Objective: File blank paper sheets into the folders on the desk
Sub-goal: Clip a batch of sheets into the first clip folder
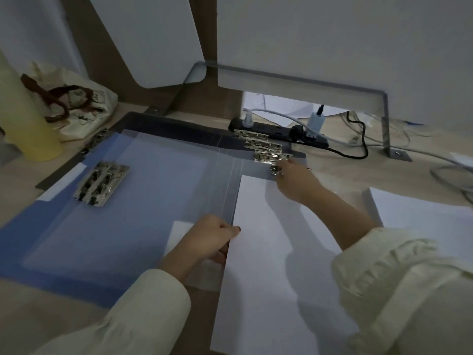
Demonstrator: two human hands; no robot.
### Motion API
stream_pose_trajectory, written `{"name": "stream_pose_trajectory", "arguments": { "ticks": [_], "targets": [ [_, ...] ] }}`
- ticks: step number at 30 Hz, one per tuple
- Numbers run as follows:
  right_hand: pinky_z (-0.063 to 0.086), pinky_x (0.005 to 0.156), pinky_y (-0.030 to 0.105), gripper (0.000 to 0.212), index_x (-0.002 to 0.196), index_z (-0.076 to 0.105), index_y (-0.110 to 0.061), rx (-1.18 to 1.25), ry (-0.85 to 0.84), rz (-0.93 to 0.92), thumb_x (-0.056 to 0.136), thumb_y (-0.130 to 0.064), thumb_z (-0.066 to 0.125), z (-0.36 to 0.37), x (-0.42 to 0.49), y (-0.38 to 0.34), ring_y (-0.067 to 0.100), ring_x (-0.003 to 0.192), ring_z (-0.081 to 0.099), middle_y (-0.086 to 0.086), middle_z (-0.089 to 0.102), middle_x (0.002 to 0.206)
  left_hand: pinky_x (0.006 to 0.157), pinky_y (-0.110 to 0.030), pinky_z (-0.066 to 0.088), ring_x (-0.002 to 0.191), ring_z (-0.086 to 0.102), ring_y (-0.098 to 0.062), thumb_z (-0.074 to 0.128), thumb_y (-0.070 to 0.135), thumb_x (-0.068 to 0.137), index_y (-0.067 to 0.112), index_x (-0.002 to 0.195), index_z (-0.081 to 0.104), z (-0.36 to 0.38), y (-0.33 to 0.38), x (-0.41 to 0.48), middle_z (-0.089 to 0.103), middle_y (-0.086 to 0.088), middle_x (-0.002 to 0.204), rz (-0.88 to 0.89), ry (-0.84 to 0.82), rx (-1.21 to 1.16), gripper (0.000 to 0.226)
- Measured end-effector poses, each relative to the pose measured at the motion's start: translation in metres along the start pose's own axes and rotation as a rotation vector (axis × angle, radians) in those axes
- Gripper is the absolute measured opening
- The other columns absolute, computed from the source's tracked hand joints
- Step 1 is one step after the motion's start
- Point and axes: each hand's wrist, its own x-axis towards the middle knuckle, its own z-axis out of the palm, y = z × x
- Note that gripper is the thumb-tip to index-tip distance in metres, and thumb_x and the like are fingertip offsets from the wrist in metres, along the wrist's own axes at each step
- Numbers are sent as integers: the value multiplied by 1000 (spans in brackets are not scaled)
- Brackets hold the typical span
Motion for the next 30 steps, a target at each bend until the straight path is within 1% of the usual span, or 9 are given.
{"name": "stream_pose_trajectory", "arguments": {
  "ticks": [5, 10, 14, 19, 22, 24, 26, 28, 30],
  "targets": [
    [32, 100, 38, 42, 135, 39, -5, -129, 115, -24, 93, -9, 36, 27, 8, 3, 29, 130, 32, 12, 36, 140, 58, -26, 50, 65, 62, -28, 54, 20, 93, 1, 74, 60, -1, -4, 7, 65, -16, 75, -5, -4, -26, 28],
    [33, 99, 35, 39, 130, 45, -3, -106, 250, -99, 91, -9, 37, 43, 6, 10, 30, 124, 37, 12, 44, 134, 65, -27, 45, 70, 60, -22, 57, 28, 90, 1, 76, 64, -1, -11, 6, 68, -17, 80, 58, 59, 38, 31],
    [34, 101, 36, 42, 133, 41, -6, -81, 269, -91, 92, -13, 38, 46, 5, 11, 27, 126, 35, 9, 42, 136, 67, -29, 44, 69, 58, -22, 58, 31, 89, -7, 84, 63, -1, -11, 5, 67, -25, 86, 63, 65, 55, 39],
    [33, 99, 41, 44, 132, 41, -6, -143, 314, -72, 90, -17, 39, 48, 13, 10, 33, 121, 37, 15, 41, 136, 67, -29, 44, 68, 58, -22, 58, 30, 89, -6, 84, 65, -1, -11, 5, 67, -22, 82, 82, 76, 62, 37],
    [37, 93, 44, 36, 119, 54, -2, -76, 370, -61, 87, -12, 40, 51, 17, 10, 36, 113, 43, 17, 48, 126, 69, -35, 51, 67, 61, -24, 58, 29, 90, 2, 76, 64, -1, -10, 5, 66, -18, 79, 73, 43, 15, 31],
    [41, 90, 45, 38, 112, 58, 0, -41, 384, -73, 82, -11, 36, 52, 16, 11, 38, 108, 46, 19, 52, 120, 70, -35, 53, 67, 62, -24, 58, 29, 90, 7, 72, 63, -1, -10, 4, 68, -16, 79, 67, 33, -3, 29],
    [42, 93, 46, 40, 117, 55, -1, 12, 391, -68, 82, -10, 37, 52, 16, 10, 37, 111, 46, 19, 51, 122, 72, -35, 50, 69, 61, -23, 58, 30, 89, 2, 75, 63, -2, -12, 4, 68, -18, 81, 77, 41, 16, 32],
    [39, 99, 43, 44, 129, 45, -5, 116, 416, -29, 86, -9, 44, 51, 17, 10, 34, 119, 44, 16, 46, 131, 72, -33, 48, 70, 61, -23, 58, 31, 89, -1, 79, 65, -2, -13, 5, 69, -22, 86, 80, 53, 33, 34],
    [40, 93, 39, 40, 128, 43, -7, 264, 462, 20, 89, -13, 48, 43, 21, 12, 30, 118, 46, 12, 49, 129, 69, -29, 48, 69, 62, -22, 58, 29, 89, 5, 74, 65, -1, -12, 5, 70, -20, 85, 81, 55, 26, 30]
  ]
}}
